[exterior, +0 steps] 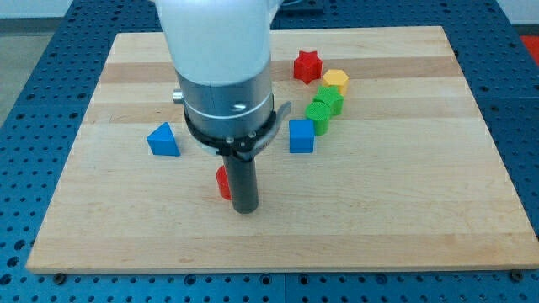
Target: Move the red circle to the left side of the blue cube
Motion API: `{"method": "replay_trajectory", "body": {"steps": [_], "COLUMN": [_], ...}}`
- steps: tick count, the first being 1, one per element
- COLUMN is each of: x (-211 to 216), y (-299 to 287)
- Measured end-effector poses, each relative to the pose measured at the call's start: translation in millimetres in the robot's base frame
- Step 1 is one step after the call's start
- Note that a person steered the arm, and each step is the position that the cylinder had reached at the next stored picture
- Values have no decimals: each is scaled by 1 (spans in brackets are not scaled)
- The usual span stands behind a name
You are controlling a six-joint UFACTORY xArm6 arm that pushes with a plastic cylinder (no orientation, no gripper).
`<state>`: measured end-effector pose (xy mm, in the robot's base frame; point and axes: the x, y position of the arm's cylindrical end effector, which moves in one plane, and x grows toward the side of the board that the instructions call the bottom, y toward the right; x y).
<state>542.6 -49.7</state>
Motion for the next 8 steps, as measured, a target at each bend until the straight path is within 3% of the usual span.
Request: {"method": "replay_trajectory", "body": {"steps": [1, 4, 8], "x": [-18, -16, -68], "y": [-13, -54, -49]}}
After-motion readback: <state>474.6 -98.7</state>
